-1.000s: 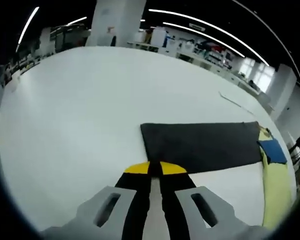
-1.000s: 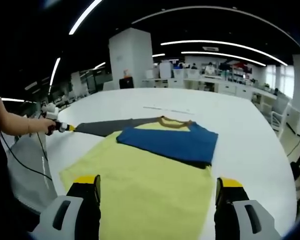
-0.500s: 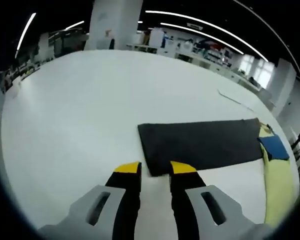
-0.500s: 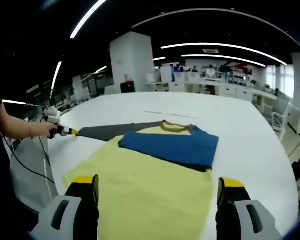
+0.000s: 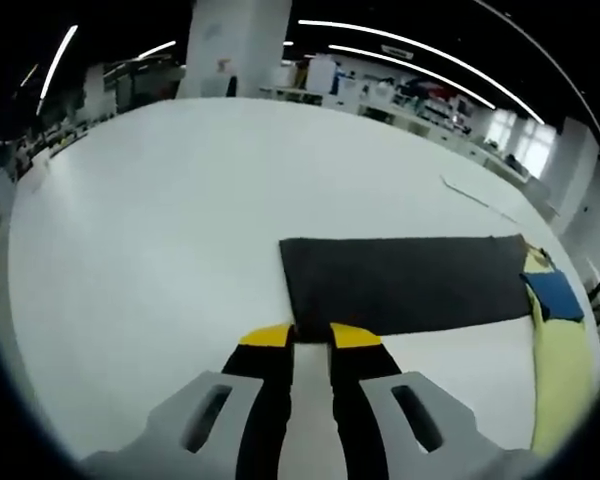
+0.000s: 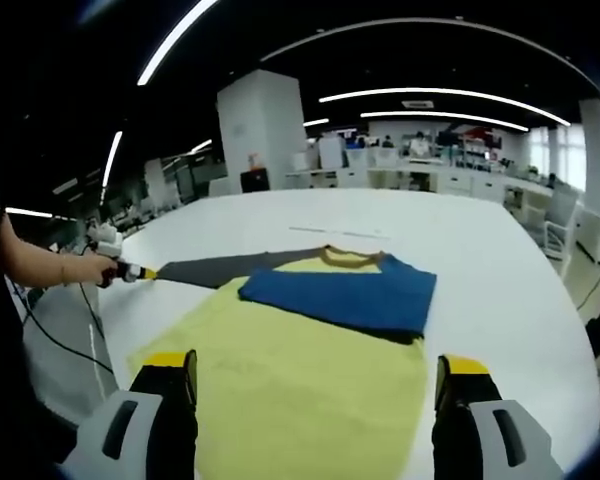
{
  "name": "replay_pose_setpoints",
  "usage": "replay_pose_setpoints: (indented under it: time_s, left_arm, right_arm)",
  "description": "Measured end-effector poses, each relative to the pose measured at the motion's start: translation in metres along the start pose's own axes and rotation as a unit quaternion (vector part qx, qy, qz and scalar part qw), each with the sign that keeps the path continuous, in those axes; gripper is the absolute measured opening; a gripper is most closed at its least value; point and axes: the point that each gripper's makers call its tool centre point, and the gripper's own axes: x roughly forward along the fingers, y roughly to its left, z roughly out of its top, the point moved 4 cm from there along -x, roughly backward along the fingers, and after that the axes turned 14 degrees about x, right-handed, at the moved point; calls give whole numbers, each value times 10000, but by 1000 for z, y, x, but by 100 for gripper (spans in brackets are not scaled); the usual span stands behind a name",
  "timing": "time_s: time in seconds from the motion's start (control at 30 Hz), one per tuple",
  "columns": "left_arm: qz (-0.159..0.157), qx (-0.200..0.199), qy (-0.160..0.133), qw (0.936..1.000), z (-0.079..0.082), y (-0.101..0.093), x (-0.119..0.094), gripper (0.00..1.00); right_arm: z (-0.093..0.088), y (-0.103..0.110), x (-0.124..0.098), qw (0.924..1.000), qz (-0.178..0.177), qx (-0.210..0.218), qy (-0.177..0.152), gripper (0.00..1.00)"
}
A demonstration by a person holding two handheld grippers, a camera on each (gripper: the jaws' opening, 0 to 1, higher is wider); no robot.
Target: Fold the garment on the visible template until the final outline fits inside the template.
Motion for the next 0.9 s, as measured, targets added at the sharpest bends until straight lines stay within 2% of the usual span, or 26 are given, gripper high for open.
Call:
replay_pose_setpoints:
  time_s: [0.13, 0.17, 0.2, 0.33, 0.43, 0.73, 0.9]
  left_arm:
    - [69, -160, 54, 9998, 1, 1, 1, 8]
    - [65, -144, 49, 9999, 1, 0, 1, 7]
    - [45, 62, 16, 10000, 2, 1, 1, 7]
    - [53, -13, -31, 10000, 3, 2, 2, 0]
    - [-8, -215, -70, 9997, 2, 4, 2, 0]
    - [-26, -189, -172, 9997, 11, 3, -3, 0]
    - [-88, -360, -240, 9990, 17, 4, -6, 0]
  right_arm:
    - [-1, 0, 0, 10000, -12, -23, 16, 98]
    - [-1, 0, 0, 10000, -16, -19, 10, 98]
    - [-1, 0, 0, 10000, -18, -18, 13, 98]
    - [-2, -2, -2, 10000, -60, -41, 46, 98]
    - [-1, -3, -2, 10000, -58, -64, 37, 99]
    - [-1, -3, -4, 10000, -72, -51, 15, 99]
    - [-1, -2, -4, 10000, -66, -62, -11, 99]
